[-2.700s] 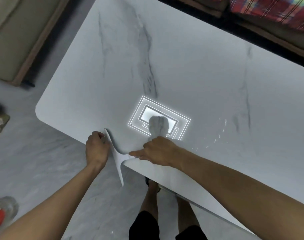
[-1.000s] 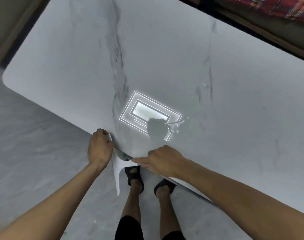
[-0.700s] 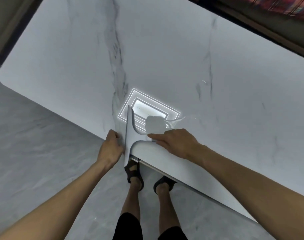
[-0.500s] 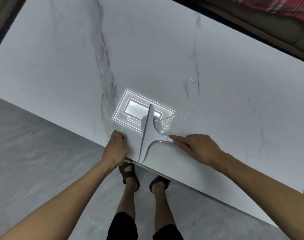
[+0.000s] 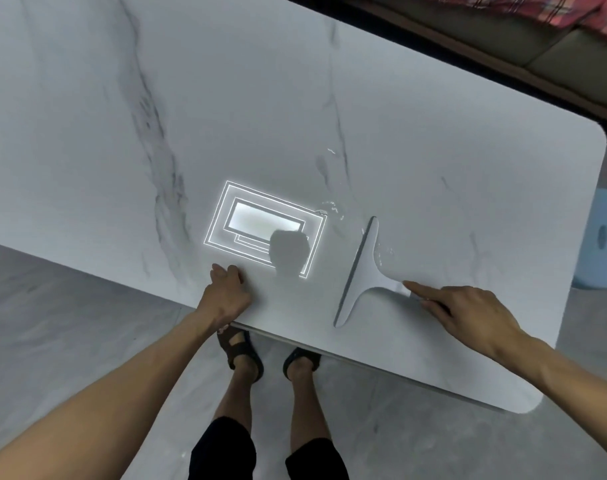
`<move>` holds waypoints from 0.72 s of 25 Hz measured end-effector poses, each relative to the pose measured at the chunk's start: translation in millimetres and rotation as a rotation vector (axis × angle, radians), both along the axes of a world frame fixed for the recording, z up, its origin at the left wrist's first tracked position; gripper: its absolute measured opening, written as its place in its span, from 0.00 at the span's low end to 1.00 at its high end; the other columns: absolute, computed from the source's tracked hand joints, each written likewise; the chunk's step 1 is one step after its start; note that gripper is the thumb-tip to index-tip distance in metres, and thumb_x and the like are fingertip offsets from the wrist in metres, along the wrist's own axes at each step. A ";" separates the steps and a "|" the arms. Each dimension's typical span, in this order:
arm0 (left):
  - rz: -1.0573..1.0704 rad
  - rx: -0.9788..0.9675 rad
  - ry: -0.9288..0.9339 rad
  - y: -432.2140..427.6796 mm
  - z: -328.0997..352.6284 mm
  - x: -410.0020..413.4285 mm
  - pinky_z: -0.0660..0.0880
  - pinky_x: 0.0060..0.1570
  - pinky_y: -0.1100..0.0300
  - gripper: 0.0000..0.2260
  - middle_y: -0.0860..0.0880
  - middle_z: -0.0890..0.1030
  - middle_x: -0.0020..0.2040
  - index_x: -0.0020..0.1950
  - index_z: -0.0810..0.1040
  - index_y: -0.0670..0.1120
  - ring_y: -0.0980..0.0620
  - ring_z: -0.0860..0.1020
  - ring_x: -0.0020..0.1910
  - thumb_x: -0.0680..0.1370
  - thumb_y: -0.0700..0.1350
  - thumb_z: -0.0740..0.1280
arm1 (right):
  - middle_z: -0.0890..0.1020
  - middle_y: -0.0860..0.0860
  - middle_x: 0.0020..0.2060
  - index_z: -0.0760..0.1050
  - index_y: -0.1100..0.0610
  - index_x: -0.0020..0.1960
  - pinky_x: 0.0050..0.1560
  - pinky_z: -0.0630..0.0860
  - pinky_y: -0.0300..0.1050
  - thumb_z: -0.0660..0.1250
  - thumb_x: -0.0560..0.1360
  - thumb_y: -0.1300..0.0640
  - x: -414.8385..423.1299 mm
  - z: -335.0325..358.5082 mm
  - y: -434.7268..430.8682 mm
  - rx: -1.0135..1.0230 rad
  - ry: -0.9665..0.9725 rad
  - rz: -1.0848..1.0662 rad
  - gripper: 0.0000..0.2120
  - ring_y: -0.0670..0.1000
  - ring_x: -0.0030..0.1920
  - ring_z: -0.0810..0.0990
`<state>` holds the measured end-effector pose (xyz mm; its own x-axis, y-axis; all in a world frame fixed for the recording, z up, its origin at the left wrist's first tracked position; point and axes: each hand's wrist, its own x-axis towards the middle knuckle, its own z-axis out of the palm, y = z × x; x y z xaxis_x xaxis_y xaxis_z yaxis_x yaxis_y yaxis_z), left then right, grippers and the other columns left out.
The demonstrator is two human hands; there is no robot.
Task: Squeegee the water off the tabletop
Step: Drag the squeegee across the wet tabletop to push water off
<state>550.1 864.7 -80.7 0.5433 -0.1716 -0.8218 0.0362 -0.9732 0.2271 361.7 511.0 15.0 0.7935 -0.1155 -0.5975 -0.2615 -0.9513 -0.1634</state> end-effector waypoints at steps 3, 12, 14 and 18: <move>-0.029 0.004 0.025 0.6 3.6 3.0 0.70 0.46 0.54 0.14 0.35 0.60 0.72 0.57 0.68 0.42 0.35 0.74 0.58 0.72 0.39 0.62 | 0.75 0.41 0.39 0.58 0.31 0.72 0.40 0.68 0.41 0.50 0.81 0.43 8.1 9.1 13.6 0.062 0.009 0.037 0.20 0.49 0.46 0.80; 0.075 -0.055 0.000 2.0 15.6 -1.6 0.67 0.40 0.56 0.18 0.38 0.67 0.67 0.63 0.66 0.40 0.44 0.72 0.44 0.73 0.34 0.62 | 0.81 0.54 0.43 0.62 0.36 0.72 0.36 0.64 0.44 0.52 0.82 0.45 54.5 -42.1 129.1 0.279 -0.090 0.513 0.19 0.58 0.40 0.80; 0.067 -0.055 0.001 1.1 13.7 -2.0 0.66 0.36 0.58 0.19 0.38 0.64 0.70 0.63 0.66 0.40 0.44 0.72 0.43 0.72 0.34 0.62 | 0.81 0.53 0.45 0.60 0.35 0.73 0.37 0.64 0.44 0.51 0.82 0.45 50.7 -46.8 118.6 0.251 -0.078 0.510 0.19 0.58 0.42 0.80; 0.041 -0.048 -0.014 -0.2 9.0 -5.4 0.63 0.30 0.59 0.16 0.39 0.62 0.69 0.58 0.67 0.42 0.48 0.72 0.35 0.71 0.36 0.64 | 0.80 0.48 0.35 0.66 0.33 0.69 0.30 0.63 0.41 0.47 0.79 0.42 26.0 -41.4 62.1 0.125 -0.192 0.465 0.20 0.53 0.32 0.80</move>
<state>544.7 864.5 -71.8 0.5620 -0.1878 -0.8056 0.0728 -0.9589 0.2743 387.7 573.1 -26.4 0.8405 0.3386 -0.4230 0.2301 -0.9299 -0.2871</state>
